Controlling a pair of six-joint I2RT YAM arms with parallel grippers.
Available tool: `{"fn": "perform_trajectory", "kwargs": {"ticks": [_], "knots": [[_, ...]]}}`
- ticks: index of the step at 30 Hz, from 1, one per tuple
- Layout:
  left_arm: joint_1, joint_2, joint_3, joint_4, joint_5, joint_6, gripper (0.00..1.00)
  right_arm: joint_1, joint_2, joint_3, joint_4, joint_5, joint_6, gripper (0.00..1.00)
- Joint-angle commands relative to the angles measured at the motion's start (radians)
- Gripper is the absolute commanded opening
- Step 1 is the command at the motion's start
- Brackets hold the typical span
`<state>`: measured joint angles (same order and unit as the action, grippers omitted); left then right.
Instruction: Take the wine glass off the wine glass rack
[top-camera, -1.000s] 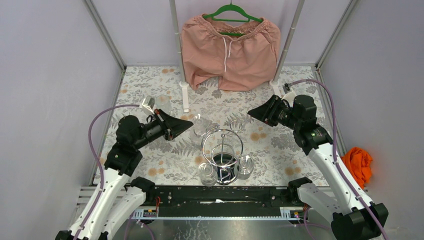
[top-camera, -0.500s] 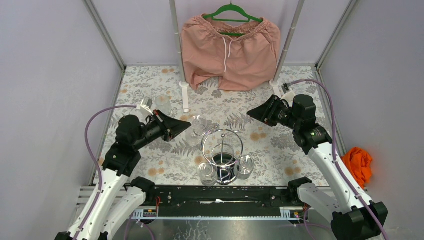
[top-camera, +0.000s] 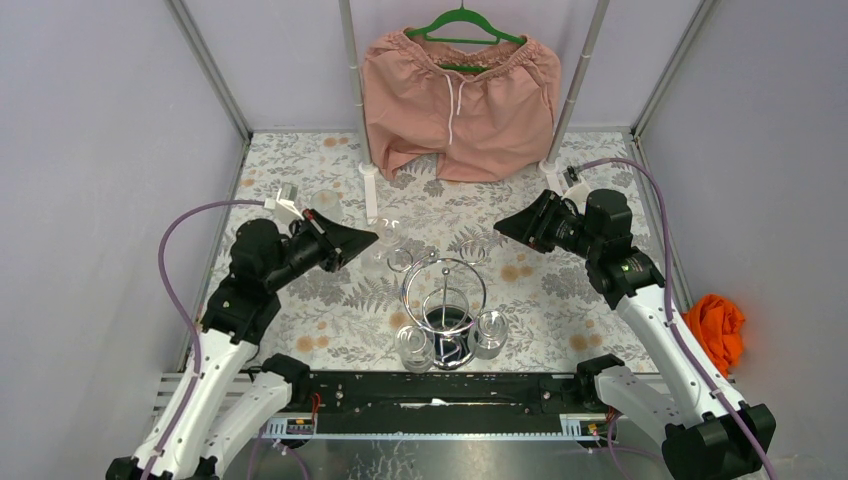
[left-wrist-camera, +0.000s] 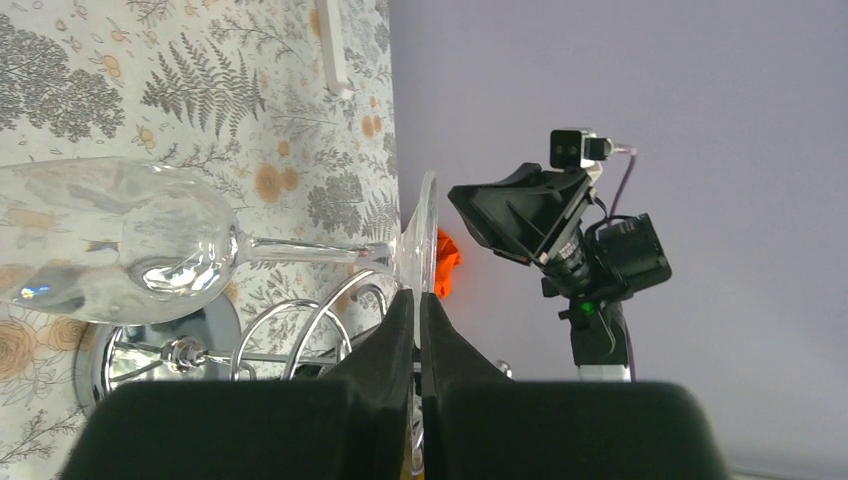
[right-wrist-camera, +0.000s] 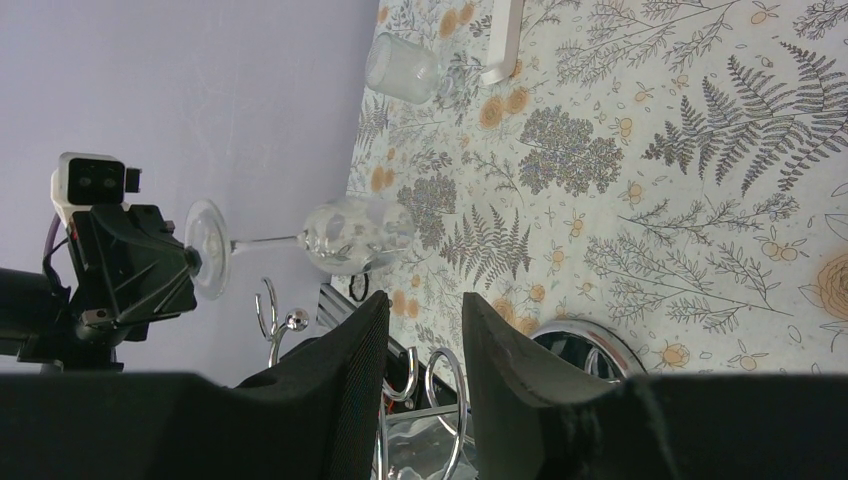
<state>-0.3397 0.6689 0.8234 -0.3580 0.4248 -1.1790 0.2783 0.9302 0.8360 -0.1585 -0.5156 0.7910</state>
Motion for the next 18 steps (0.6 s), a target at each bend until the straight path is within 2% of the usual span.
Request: {"fn": "perform_trajectory", "kwargs": {"ticks": [1,9,18], "knots": [[-0.002,0.04,0.048,0.088,-0.018,0.033,0.0,-0.005,-0.015,0.003,0.027,-0.005,-0.013,0.4],[0.007,0.136,0.113,0.203,-0.018,0.039,0.0,-0.007,0.004,0.012,-0.007,0.06,-0.045,0.4],[0.025,0.331,0.145,0.526,0.054,-0.02,0.0,-0.022,0.072,0.037,0.023,0.088,-0.057,0.4]]}}
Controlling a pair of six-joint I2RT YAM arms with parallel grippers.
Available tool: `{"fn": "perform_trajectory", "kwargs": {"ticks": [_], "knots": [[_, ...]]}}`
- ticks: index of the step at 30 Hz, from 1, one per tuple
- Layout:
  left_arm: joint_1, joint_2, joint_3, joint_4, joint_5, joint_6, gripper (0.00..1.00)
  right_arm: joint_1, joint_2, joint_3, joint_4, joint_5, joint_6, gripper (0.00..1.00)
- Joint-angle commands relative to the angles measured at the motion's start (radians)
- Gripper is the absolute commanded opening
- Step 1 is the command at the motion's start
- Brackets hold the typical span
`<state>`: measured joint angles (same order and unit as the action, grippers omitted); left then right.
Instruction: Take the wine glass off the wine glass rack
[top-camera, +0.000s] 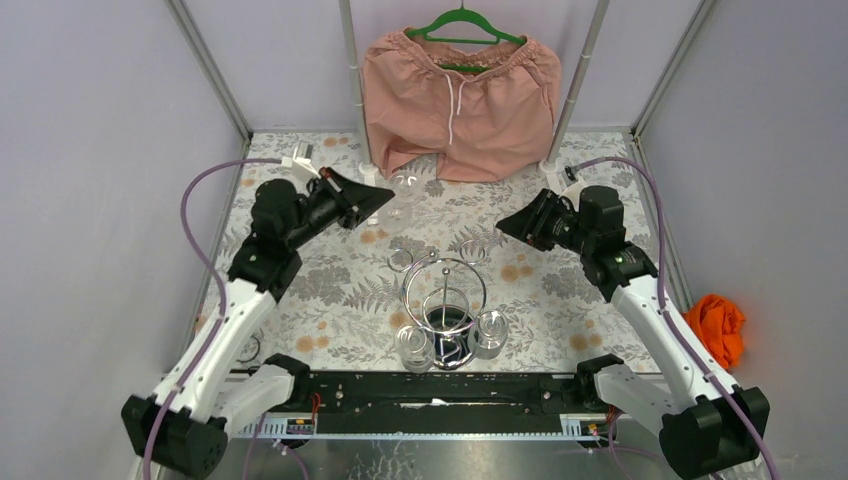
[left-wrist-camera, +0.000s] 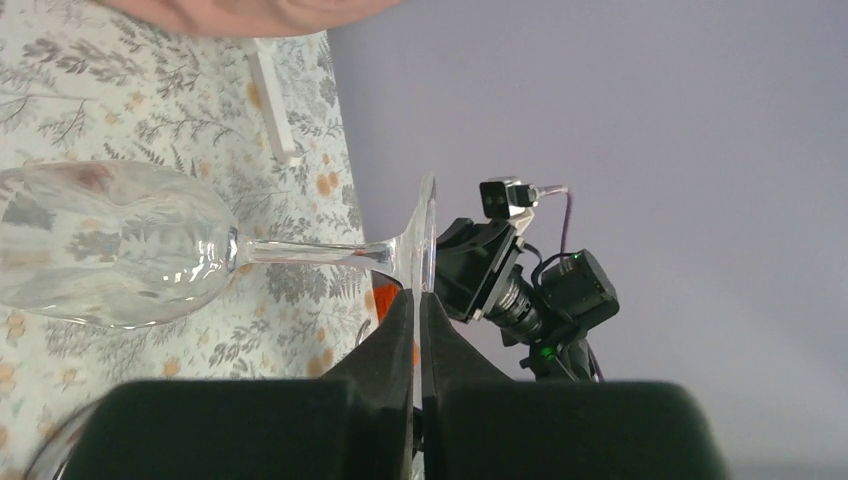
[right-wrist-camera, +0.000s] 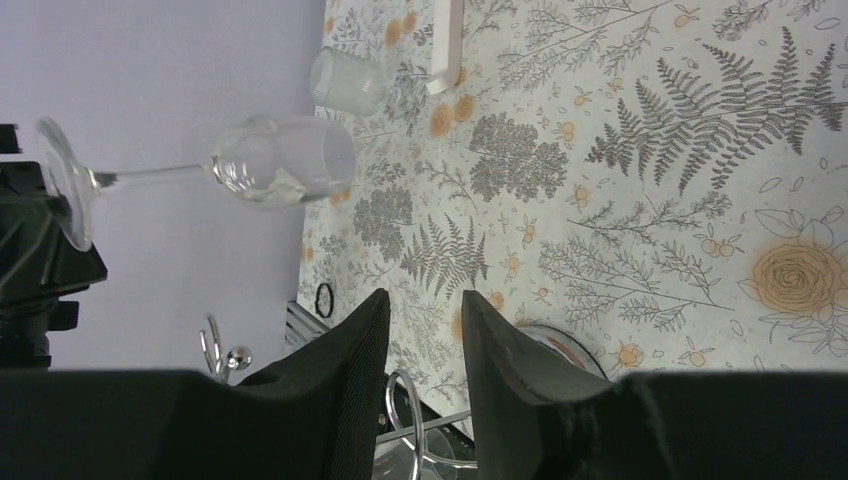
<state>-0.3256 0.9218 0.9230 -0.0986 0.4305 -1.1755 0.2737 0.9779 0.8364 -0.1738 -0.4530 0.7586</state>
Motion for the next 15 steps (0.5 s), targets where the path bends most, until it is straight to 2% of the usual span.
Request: {"fn": "perform_trajectory", "kwargs": {"ticks": [1,10,15], "knots": [[0.014,0.105,0.049,0.331,0.064,-0.037,0.0,-0.021,0.032,0.041,0.041,0.026,-0.026,0.4],[0.03,0.278,0.097,0.633,0.147,-0.173,0.0,-0.119,0.112,0.028,0.145,-0.042,-0.003,0.39],[0.03,0.349,0.047,0.919,0.206,-0.358,0.0,-0.172,0.176,0.004,0.299,-0.135,0.05,0.4]]}}
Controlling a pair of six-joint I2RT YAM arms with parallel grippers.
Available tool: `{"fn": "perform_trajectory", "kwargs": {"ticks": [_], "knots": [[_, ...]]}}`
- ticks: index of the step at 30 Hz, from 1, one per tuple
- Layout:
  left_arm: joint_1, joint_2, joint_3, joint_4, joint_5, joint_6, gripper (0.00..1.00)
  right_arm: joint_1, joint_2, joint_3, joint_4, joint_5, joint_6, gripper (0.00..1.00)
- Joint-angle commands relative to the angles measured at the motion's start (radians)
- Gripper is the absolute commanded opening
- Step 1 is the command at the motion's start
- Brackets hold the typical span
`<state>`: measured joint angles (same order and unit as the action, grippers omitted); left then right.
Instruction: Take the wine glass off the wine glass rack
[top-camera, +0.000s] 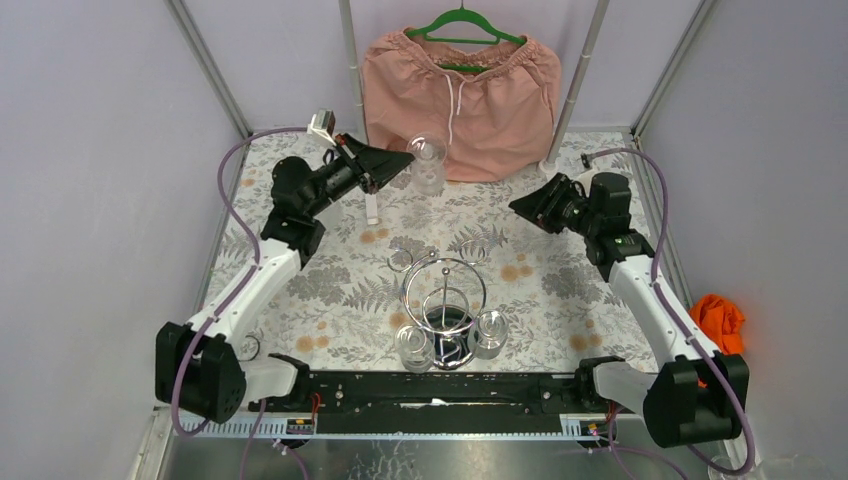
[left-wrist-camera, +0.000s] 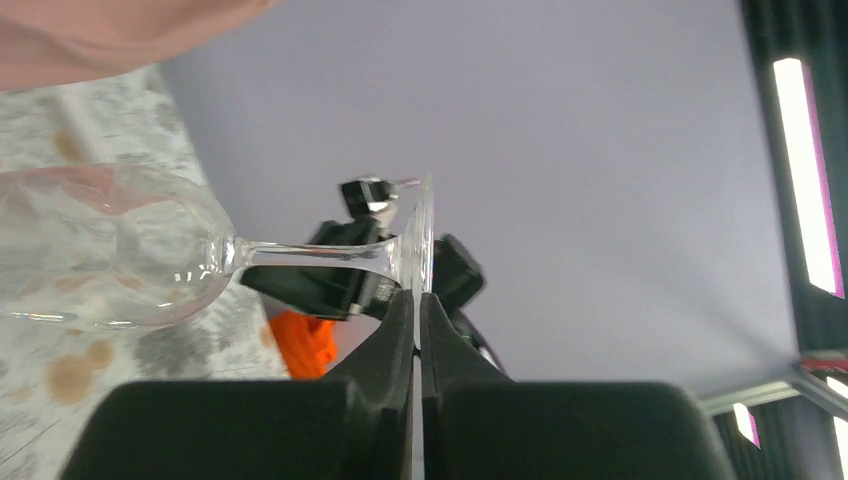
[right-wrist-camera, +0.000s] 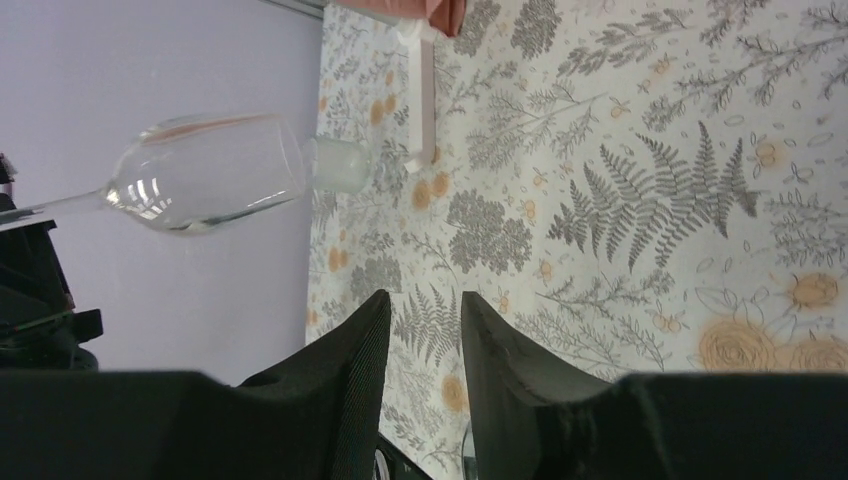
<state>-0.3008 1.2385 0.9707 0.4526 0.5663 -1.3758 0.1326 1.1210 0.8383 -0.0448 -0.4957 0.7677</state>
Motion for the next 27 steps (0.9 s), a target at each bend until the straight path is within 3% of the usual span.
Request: {"fn": "perform_trajectory", "kwargs": {"ticks": [1,13,21,24,27], "knots": [[0.005,0.047,-0.013,0.442,0.082,-0.199,0.0,-0.038,0.042,-0.004,0.205,-0.11,0.054,0.4],[0.01,0.245,-0.075,1.141,0.074,-0.645,0.0,-0.098,0.072,-0.075,0.555,-0.249,0.213,0.5],[0.008,0.222,-0.081,1.157,0.054,-0.677,0.0,-0.115,0.12,-0.15,0.912,-0.327,0.411,0.53],[0.008,0.206,-0.081,1.155,0.048,-0.689,0.0,-0.116,0.165,-0.184,1.146,-0.361,0.543,0.48],[0.008,0.199,-0.086,1.155,0.041,-0.704,0.0,-0.116,0.254,-0.2,1.495,-0.398,0.765,0.44]]}}
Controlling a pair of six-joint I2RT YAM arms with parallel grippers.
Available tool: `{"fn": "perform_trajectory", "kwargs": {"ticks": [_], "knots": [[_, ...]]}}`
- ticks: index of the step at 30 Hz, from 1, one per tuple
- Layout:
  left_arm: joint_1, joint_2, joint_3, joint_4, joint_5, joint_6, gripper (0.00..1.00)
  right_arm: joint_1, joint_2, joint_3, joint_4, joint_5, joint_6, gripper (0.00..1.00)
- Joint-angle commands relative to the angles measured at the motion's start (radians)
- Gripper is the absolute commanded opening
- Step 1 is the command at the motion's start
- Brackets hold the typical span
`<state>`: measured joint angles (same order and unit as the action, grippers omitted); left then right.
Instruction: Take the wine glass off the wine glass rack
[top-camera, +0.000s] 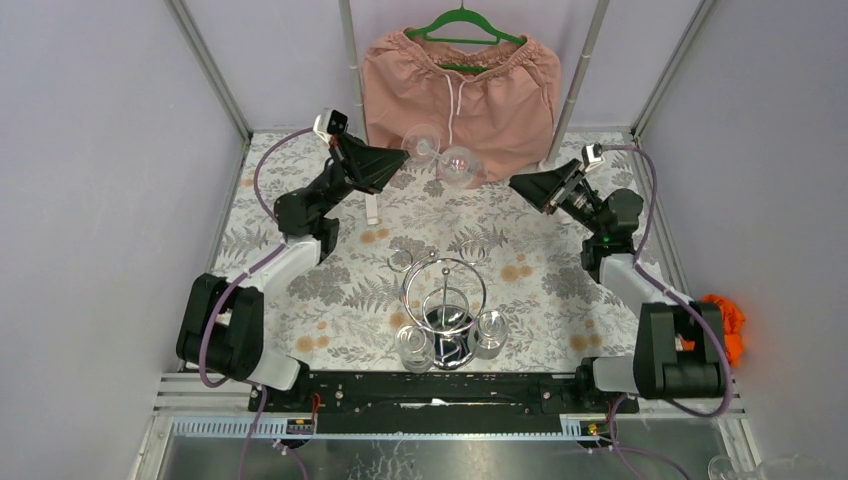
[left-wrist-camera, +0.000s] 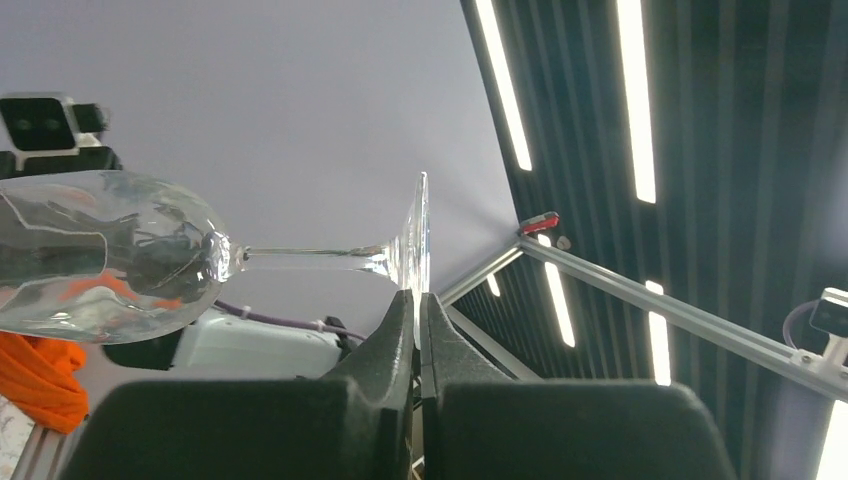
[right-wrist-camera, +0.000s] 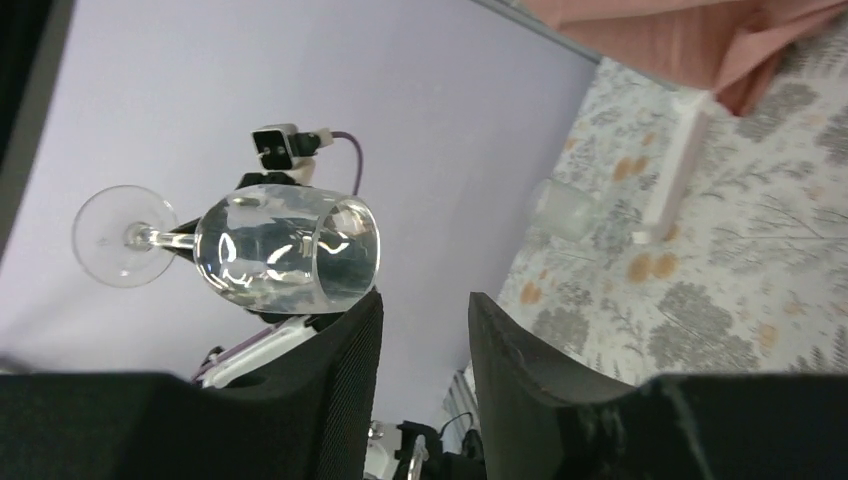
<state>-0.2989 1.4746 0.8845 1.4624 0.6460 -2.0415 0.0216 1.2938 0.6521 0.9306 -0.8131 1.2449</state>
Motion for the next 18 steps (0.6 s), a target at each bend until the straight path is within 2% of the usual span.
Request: {"fn": "perform_trajectory", "kwargs": {"ticks": [1,2,3,9,18], "knots": [[0.006,-0.039,-0.001,0.145,-0.04,-0.039,0.0,-0.005,0.12,-0.013,0.648,-0.085,0.383,0.44],[0.006,-0.04,-0.002,0.145,-0.041,-0.042,0.0,-0.005,0.163,-0.007,0.782,-0.089,0.487,0.44],[0.006,-0.04,-0.002,0.145,-0.041,-0.042,0.0,-0.004,0.193,0.01,0.794,-0.101,0.513,0.44],[0.006,-0.044,-0.001,0.145,-0.046,-0.039,0.0,0.0,0.165,0.022,0.795,-0.136,0.497,0.51],[-0.031,-0.002,0.023,0.145,-0.054,-0.028,0.0,0.062,0.176,0.102,0.794,-0.152,0.523,0.55]]}}
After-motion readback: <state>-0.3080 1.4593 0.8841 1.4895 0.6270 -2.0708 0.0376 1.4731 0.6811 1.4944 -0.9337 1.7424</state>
